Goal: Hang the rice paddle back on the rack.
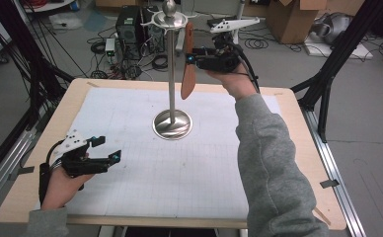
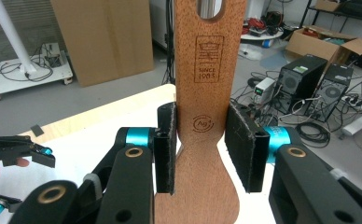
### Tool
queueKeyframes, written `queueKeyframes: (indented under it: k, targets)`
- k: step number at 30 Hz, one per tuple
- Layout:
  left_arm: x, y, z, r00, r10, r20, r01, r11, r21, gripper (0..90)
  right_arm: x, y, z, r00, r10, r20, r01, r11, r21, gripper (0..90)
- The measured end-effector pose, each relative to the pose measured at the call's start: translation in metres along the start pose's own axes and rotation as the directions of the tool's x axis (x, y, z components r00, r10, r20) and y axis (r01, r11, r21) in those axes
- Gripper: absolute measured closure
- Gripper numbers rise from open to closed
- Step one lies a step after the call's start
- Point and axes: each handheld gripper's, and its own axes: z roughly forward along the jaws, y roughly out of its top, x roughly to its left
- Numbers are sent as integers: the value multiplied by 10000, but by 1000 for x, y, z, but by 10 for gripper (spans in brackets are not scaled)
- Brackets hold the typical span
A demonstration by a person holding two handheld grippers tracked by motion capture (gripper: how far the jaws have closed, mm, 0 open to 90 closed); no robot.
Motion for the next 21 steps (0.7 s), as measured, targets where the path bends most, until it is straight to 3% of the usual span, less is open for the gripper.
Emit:
queueKeyframes:
  k: [11, 21]
  targets:
    - [-1, -1, 1, 10000, 4, -20, -4, 10000, 29, 163, 0, -2, 0, 10000, 16, -81, -16, 10000, -80, 632]
    - [0, 1, 3, 10000, 51, -67, -51, 10000, -19, 164, 1, -8, -1, 9998, 39, -189, -41, 10000, -69, 451]
